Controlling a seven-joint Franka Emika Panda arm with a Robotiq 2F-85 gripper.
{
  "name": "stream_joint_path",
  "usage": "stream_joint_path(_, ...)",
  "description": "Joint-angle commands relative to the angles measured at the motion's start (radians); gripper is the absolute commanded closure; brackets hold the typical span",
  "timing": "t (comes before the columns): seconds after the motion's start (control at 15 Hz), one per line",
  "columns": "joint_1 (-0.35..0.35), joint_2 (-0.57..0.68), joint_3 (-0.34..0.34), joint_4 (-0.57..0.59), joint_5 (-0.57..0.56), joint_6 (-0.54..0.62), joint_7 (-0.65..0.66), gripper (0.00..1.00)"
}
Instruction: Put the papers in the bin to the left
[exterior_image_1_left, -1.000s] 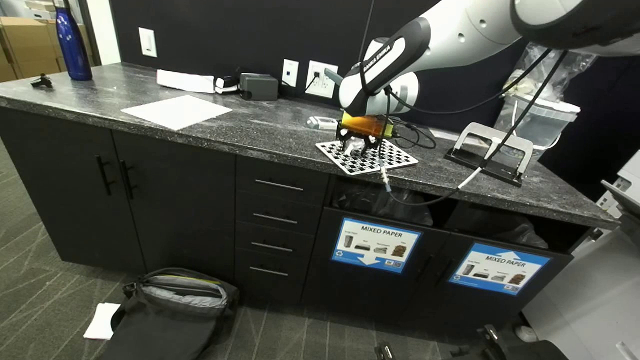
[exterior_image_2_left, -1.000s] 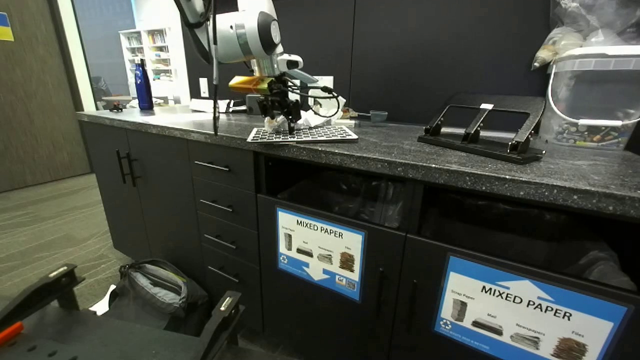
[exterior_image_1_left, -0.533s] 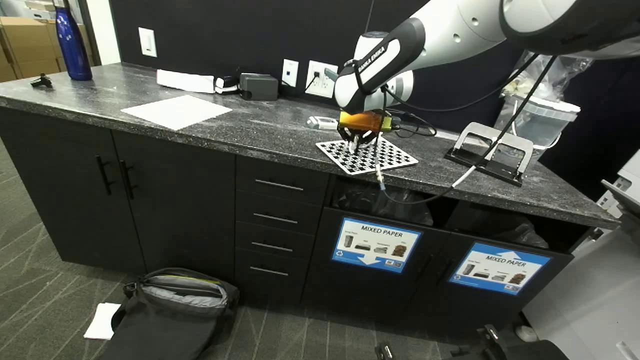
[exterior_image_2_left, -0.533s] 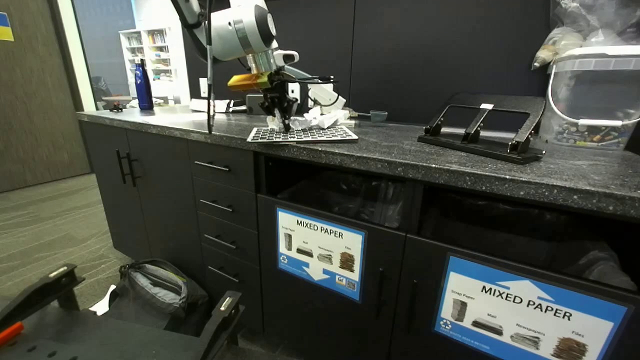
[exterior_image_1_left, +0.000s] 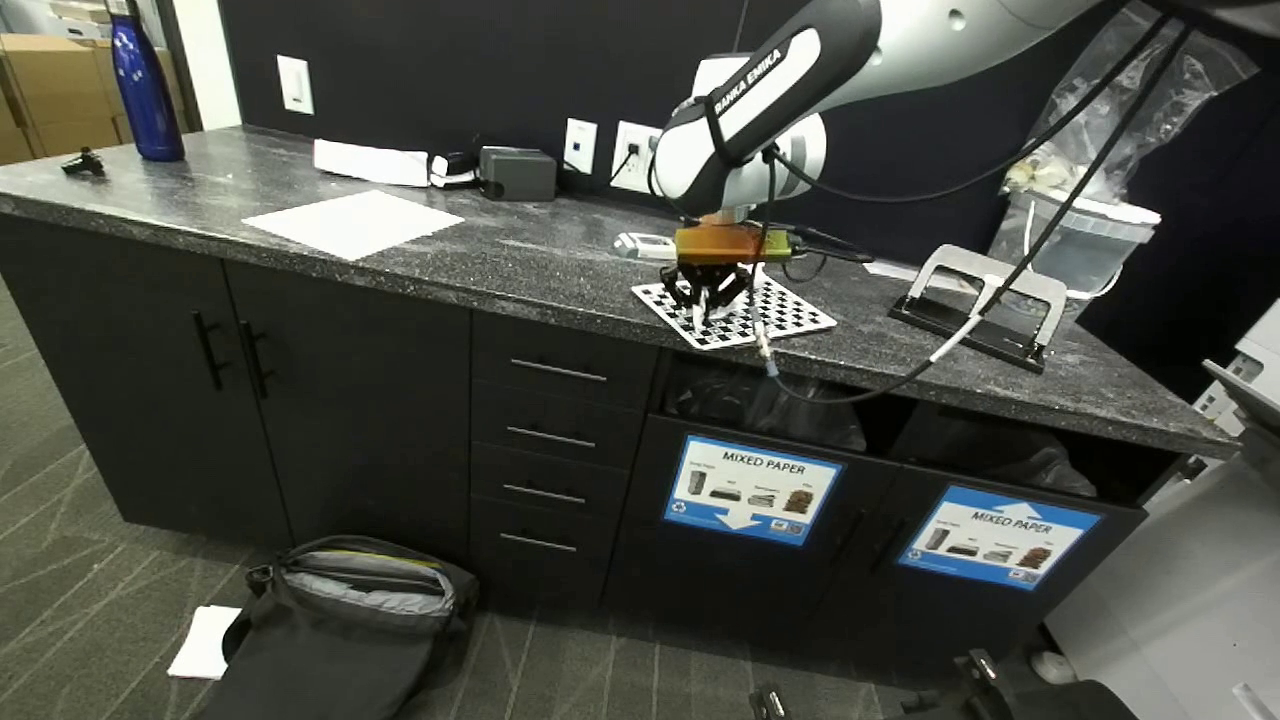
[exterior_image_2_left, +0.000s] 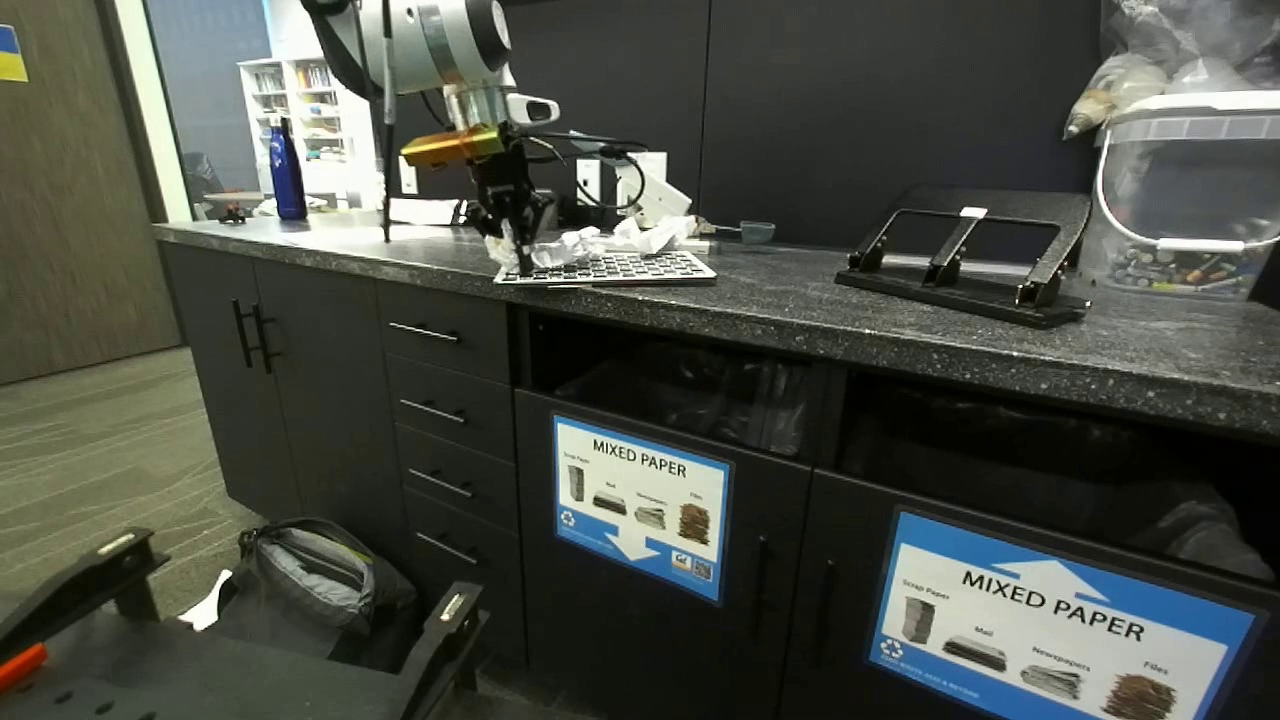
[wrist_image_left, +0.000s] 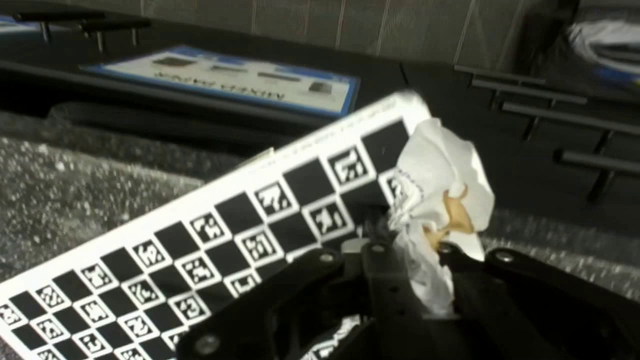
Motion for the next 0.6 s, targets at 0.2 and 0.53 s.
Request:
stream_joint_path(0.2, -0.067, -0.320, 0.119, -0.407, 0.050, -0.120, -0.138, 0.92)
stream_joint_path(0.53, -0.115, -0.495, 0.148, -0.703, 0.086, -0.044, -0.164, 0.94)
